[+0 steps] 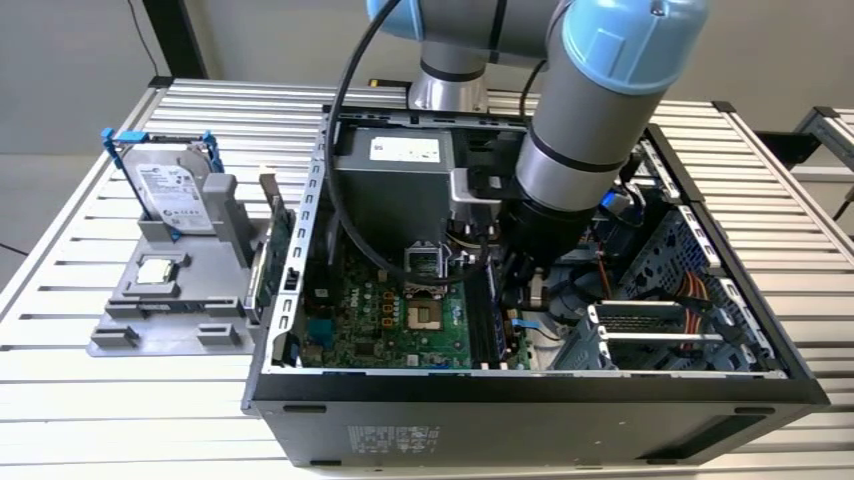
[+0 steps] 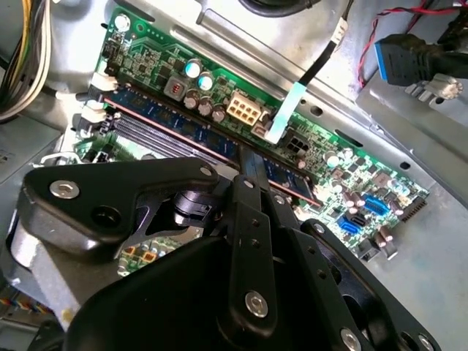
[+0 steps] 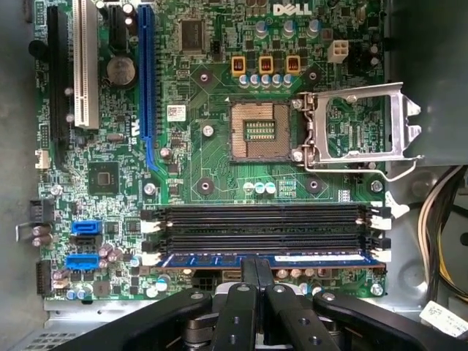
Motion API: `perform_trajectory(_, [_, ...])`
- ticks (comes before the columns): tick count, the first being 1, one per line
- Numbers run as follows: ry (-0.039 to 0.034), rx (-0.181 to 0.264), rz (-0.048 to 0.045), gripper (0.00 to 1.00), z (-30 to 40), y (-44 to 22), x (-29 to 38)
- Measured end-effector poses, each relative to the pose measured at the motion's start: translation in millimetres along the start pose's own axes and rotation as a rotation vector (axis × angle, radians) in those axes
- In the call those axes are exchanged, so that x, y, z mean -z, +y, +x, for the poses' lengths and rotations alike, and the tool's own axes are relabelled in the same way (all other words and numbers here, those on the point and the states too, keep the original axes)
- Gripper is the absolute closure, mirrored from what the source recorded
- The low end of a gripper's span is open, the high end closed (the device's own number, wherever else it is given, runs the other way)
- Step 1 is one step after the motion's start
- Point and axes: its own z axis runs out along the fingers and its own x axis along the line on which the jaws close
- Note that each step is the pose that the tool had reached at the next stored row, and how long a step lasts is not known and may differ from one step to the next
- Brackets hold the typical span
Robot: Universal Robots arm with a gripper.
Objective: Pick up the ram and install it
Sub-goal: 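Press down the ram until it locks into place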
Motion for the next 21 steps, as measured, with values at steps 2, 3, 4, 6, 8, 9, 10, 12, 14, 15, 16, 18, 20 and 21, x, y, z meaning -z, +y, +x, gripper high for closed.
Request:
perform_trajectory(2, [0.0001, 0.0, 0.0, 1.0, 0.0, 0.1, -1.1])
perform_trajectory(3, [0.0003, 0.0, -0.0001, 1.0, 0.0, 0.0, -2.2])
perform_trajectory(4, [0.0004, 0.0, -0.0001, 1.0, 0.0, -0.1, -4.0])
perform_trajectory(6, [0.0022, 0.0, -0.0005, 1.0, 0.1, -0.2, -6.8])
perform_trajectory(8, [0.0018, 0.0, -0.0004, 1.0, 0.0, -0.4, -10.7])
perform_trajectory(9, [0.0021, 0.0, -0.0005, 1.0, 0.0, -0.4, -12.3])
perform_trajectory(10, [0.0029, 0.0, -0.0005, 1.0, -0.2, -0.4, -11.9])
perform_trajectory(12, [0.0004, 0.0, 0.0001, 1.0, -0.4, -0.2, -7.3])
perform_trajectory(14, [-0.0004, 0.0, 0.0, 1.0, -0.2, 0.2, 1.5])
perform_trajectory(15, [0.0, 0.0, -0.0001, 1.0, 0.1, 0.5, 6.1])
perform_trajectory(16, [0.0, 0.0, -0.0001, 1.0, 0.2, 0.7, 10.6])
perform_trajectory(18, [0.0, 0.0, 0.0, 1.0, 0.4, 1.1, 19.7])
perform_trajectory(20, [0.0001, 0.0, -0.0001, 1.0, 0.6, 1.5, 29.0])
perform_trajectory(21, [0.0004, 0.0, -0.0001, 1.0, 0.7, 1.8, 33.4])
